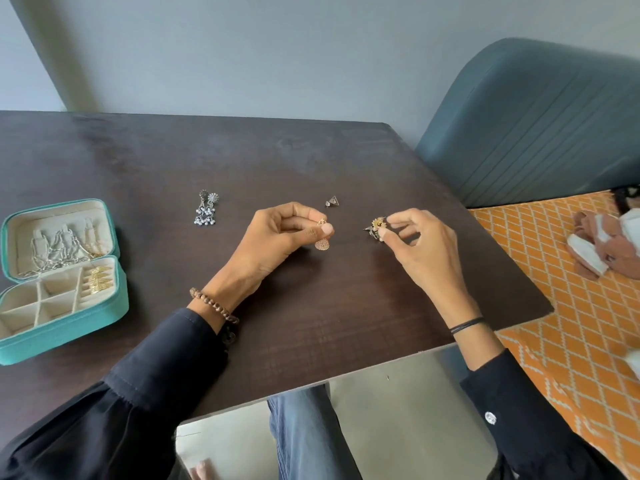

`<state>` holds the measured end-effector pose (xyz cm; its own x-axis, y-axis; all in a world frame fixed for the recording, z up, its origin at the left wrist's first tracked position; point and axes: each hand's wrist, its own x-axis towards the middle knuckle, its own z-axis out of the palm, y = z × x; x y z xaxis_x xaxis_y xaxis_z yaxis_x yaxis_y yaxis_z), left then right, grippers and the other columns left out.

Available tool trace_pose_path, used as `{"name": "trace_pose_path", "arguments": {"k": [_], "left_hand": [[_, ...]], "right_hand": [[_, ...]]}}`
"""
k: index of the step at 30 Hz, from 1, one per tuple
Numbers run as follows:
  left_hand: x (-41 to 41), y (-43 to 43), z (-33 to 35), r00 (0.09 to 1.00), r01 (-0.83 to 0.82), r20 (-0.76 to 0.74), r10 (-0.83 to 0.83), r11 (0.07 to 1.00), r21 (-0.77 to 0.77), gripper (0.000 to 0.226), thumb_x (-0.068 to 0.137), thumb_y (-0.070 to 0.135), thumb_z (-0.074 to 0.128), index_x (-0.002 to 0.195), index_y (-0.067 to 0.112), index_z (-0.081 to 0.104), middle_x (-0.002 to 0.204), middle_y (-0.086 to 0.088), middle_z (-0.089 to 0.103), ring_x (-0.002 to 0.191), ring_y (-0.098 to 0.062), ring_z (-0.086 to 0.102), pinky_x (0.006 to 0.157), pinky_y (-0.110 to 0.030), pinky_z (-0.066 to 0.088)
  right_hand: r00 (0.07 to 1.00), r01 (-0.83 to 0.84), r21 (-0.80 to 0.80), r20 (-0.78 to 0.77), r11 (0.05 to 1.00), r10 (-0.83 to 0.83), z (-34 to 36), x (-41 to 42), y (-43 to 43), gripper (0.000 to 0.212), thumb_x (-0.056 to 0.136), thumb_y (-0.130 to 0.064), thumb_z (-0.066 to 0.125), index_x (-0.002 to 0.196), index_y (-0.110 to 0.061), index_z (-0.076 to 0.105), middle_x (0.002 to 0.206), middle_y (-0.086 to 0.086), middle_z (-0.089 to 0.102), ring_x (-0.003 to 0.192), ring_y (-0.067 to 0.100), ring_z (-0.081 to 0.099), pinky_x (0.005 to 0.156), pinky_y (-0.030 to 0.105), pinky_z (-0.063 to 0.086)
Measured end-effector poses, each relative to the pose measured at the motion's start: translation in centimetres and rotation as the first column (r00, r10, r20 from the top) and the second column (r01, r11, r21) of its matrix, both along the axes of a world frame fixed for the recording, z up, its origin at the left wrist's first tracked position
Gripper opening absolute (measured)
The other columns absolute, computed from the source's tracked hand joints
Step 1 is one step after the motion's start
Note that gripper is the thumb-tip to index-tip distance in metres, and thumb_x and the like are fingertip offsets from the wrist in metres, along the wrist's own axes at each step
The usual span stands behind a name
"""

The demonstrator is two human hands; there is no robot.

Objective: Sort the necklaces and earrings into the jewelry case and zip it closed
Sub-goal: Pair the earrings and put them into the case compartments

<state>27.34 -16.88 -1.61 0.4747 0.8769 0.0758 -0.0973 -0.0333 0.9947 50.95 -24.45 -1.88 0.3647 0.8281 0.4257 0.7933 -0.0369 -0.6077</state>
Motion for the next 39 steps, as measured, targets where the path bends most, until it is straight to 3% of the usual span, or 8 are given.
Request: {"name": "trace_pose_path", "arguments": {"k": [4, 11, 17, 22, 27, 32, 36, 39], "left_hand": [[-0.2, -0.1, 0.1, 1.0, -0.005, 0.001, 0.005, 1.0, 0.002, 0.017, 0.084, 0.013, 0.081, 0.097, 0.008, 0.071, 0.096, -0.024, 0.076, 0.082, -0.025, 0.071, 0.1, -0.04, 0.054], [-0.3, 0.0, 0.0, 1.0, -0.026, 0.008, 0.026, 1.0, -0.018, 0.02, 0.084, 0.013, 0.081, 0.1, 0.007, 0.071, 0.097, -0.02, 0.077, 0.086, -0.027, 0.071, 0.1, -0.043, 0.053], [-0.3, 0.1, 0.0, 1.0, -0.029, 0.011, 0.029, 0.999, -0.024, 0.022, 0.086, 0.012, 0.079, 0.104, 0.004, 0.07, 0.097, -0.018, 0.078, 0.084, -0.025, 0.072, 0.092, -0.032, 0.055], [-0.3, 0.1, -0.1, 1.0, -0.025, 0.012, 0.025, 0.999, -0.024, 0.023, 0.086, 0.013, 0.079, 0.104, 0.004, 0.07, 0.097, -0.016, 0.078, 0.084, -0.024, 0.073, 0.09, -0.031, 0.055], [-0.3, 0.1, 0.0, 0.999, -0.031, 0.019, 0.032, 0.999, -0.03, 0.024, 0.085, 0.012, 0.079, 0.105, 0.002, 0.07, 0.098, -0.018, 0.078, 0.087, -0.027, 0.072, 0.091, -0.031, 0.056], [-0.4, -0.1, 0.0, 0.999, -0.039, 0.017, 0.039, 0.999, -0.028, 0.026, 0.085, 0.012, 0.079, 0.106, -0.001, 0.07, 0.099, -0.018, 0.077, 0.085, -0.025, 0.072, 0.088, -0.028, 0.057], [-0.4, -0.1, 0.0, 0.999, -0.042, 0.01, 0.042, 0.999, -0.026, 0.029, 0.086, 0.013, 0.079, 0.109, -0.003, 0.069, 0.098, -0.017, 0.078, 0.084, -0.023, 0.072, 0.088, -0.028, 0.057], [-0.4, -0.1, 0.0, 0.999, -0.042, 0.008, 0.042, 0.999, -0.027, 0.028, 0.086, 0.014, 0.079, 0.108, 0.0, 0.07, 0.098, -0.015, 0.078, 0.085, -0.022, 0.073, 0.089, -0.029, 0.056]], "right_hand": [[0.973, 0.097, -0.022, 0.215, 0.995, -0.09, -0.3, 1.2, -1.1, 0.024, 0.089, -0.03, 0.075, 0.11, -0.018, 0.07, 0.108, -0.001, 0.063, 0.097, 0.017, 0.058, 0.077, 0.022, 0.038], [0.997, 0.058, 0.008, 0.054, 0.998, -0.058, 0.4, 1.8, -2.1, 0.011, 0.091, -0.017, 0.072, 0.102, -0.019, 0.075, 0.098, -0.004, 0.071, 0.08, -0.003, 0.065, 0.067, 0.004, 0.046], [0.989, 0.132, 0.011, -0.061, 0.991, -0.131, 0.4, 3.3, -3.3, 0.018, 0.096, -0.011, 0.061, 0.105, -0.019, 0.075, 0.099, -0.006, 0.076, 0.089, 0.006, 0.071, 0.078, 0.025, 0.059], [0.98, 0.177, -0.014, -0.087, 0.984, -0.177, 0.5, 4.5, -4.2, 0.014, 0.096, -0.014, 0.066, 0.108, -0.015, 0.075, 0.099, 0.001, 0.076, 0.084, -0.004, 0.067, 0.062, 0.002, 0.046], [0.985, 0.172, -0.155, 0.038, 0.973, -0.168, 0.1, 4.9, -4.6, 0.022, 0.088, -0.031, 0.078, 0.105, -0.017, 0.075, 0.1, -0.002, 0.07, 0.084, 0.008, 0.067, 0.067, 0.01, 0.043], [0.984, 0.135, -0.174, 0.143, 0.975, -0.11, 0.0, 4.1, -4.1, 0.014, 0.092, -0.019, 0.074, 0.104, -0.014, 0.078, 0.102, 0.005, 0.072, 0.079, 0.015, 0.067, 0.073, 0.022, 0.05], [0.963, 0.119, -0.151, 0.259, 0.981, -0.077, 0.1, 2.6, -3.1, 0.012, 0.094, -0.021, 0.07, 0.103, -0.015, 0.077, 0.098, 0.006, 0.075, 0.089, 0.024, 0.069, 0.081, 0.038, 0.058], [0.974, 0.087, -0.134, 0.218, 0.987, -0.056, 0.1, 1.3, -2.5, 0.013, 0.094, -0.023, 0.07, 0.102, -0.016, 0.076, 0.094, 0.002, 0.076, 0.088, 0.02, 0.07, 0.08, 0.036, 0.057]]}}
